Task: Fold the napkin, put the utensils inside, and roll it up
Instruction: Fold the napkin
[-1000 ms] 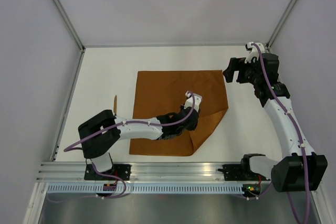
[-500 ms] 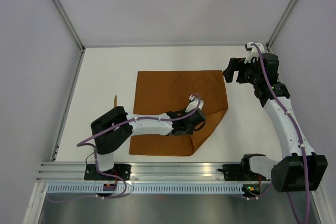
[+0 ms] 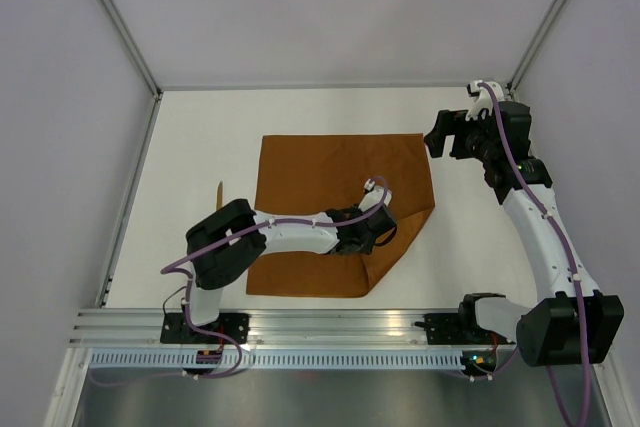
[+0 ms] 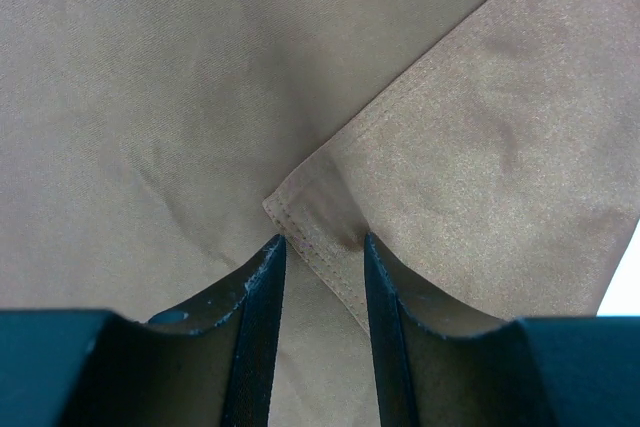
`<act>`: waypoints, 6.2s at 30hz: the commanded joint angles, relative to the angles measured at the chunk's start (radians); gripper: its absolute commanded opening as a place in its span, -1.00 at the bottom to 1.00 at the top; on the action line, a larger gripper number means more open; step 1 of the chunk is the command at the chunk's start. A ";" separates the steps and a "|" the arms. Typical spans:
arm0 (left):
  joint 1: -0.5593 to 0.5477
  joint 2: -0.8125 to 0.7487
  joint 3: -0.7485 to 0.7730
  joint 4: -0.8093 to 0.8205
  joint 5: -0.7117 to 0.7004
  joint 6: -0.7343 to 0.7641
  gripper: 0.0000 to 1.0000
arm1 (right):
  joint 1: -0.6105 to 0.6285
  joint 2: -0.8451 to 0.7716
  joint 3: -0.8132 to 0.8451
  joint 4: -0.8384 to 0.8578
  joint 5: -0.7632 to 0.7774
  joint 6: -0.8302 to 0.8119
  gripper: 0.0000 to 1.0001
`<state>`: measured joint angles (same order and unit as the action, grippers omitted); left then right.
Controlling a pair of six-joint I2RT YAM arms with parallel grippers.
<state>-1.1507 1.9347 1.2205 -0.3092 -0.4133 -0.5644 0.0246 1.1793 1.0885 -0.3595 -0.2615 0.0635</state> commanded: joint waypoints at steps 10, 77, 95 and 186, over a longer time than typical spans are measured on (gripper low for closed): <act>0.020 0.029 0.043 -0.016 0.005 -0.017 -0.15 | 0.005 -0.017 -0.004 -0.009 0.002 0.001 0.96; 0.002 -0.046 0.036 0.025 0.008 0.049 -0.62 | 0.006 -0.026 -0.012 -0.006 0.007 -0.004 0.96; 0.002 -0.085 0.062 0.024 0.002 0.096 -0.95 | 0.005 -0.021 -0.010 -0.004 0.008 -0.004 0.96; 0.799 -0.092 0.280 -0.044 0.258 0.328 -0.95 | 0.017 0.022 -0.016 -0.007 -0.028 -0.005 0.96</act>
<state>-0.3622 1.8393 1.4525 -0.3439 -0.1761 -0.2775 0.0376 1.1999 1.0729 -0.3672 -0.2985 0.0559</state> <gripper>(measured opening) 0.027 0.979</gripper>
